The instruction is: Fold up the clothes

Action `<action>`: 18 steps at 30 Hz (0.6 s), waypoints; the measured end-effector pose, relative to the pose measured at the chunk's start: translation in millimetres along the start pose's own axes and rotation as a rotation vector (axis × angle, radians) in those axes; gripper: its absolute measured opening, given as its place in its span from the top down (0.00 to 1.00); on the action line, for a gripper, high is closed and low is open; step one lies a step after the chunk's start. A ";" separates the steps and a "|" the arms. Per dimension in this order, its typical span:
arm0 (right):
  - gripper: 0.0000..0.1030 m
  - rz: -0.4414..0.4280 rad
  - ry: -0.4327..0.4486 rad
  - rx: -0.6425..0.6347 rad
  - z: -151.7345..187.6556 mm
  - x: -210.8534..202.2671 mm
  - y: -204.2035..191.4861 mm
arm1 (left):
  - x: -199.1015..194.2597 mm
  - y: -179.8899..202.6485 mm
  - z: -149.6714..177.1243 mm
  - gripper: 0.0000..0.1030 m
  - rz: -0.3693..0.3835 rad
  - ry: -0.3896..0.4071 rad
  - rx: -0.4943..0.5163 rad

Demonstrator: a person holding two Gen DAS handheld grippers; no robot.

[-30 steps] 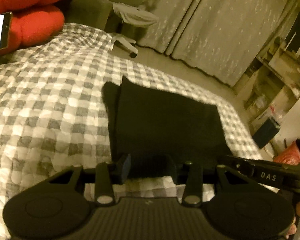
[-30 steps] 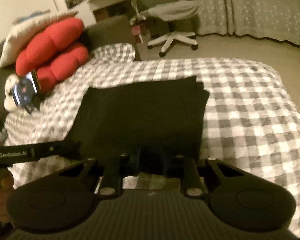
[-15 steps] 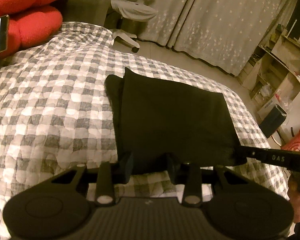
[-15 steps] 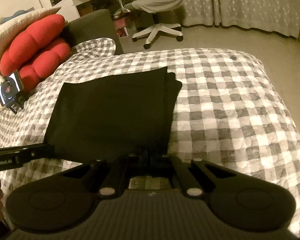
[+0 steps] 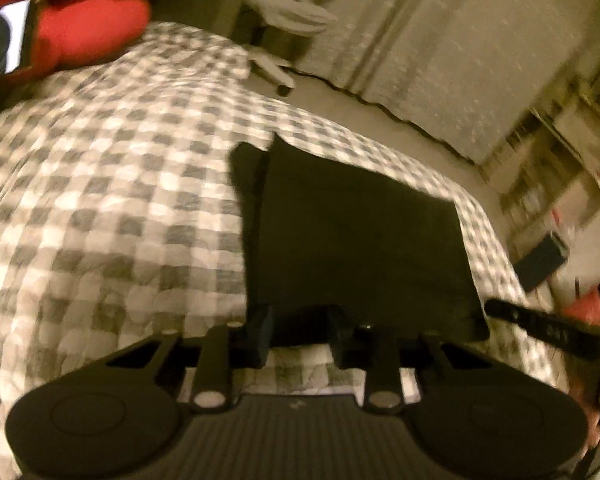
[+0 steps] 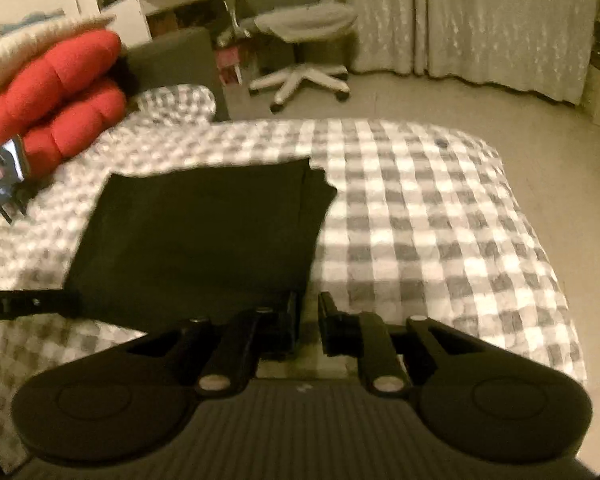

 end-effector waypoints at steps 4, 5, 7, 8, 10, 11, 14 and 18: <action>0.82 -0.032 0.035 -0.060 -0.6 -1.4 -19.3 | -3.0 -10.5 -5.2 0.73 -0.048 0.027 -0.031; 0.82 -0.034 0.041 -0.087 0.0 -0.6 -25.9 | -2.5 -11.8 -5.3 0.73 -0.041 0.023 -0.042; 0.82 -0.048 0.051 -0.135 1.6 3.2 -40.6 | -1.5 -14.2 -5.4 0.73 -0.029 0.015 -0.064; 0.82 -0.052 0.059 -0.158 2.2 5.1 -47.4 | -1.3 -13.1 -5.3 0.73 -0.033 0.017 -0.058; 0.82 -0.053 0.078 -0.197 2.8 7.6 -58.8 | 0.0 -10.6 -4.5 0.73 -0.043 0.018 -0.037; 0.82 -0.056 0.087 -0.214 3.0 8.6 -63.9 | 1.1 -10.3 -3.9 0.73 -0.043 0.013 -0.036; 0.82 -0.070 0.091 -0.257 6.7 14.0 -76.9 | 4.4 -11.5 -2.6 0.73 -0.045 -0.001 -0.037; 0.82 -0.042 0.067 -0.312 15.2 26.9 -85.2 | 5.2 -12.2 -2.0 0.71 -0.046 -0.003 -0.037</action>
Point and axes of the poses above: each gripper's, at about its wrist camera, not at the fingertips, and x roughly the way its jaws point, y to its right, z to its underside, the point moved 8 cm from there along x, roughly the way its jaws point, and after that the axes turned 2 degrees about -z, right-handed, at the moved point
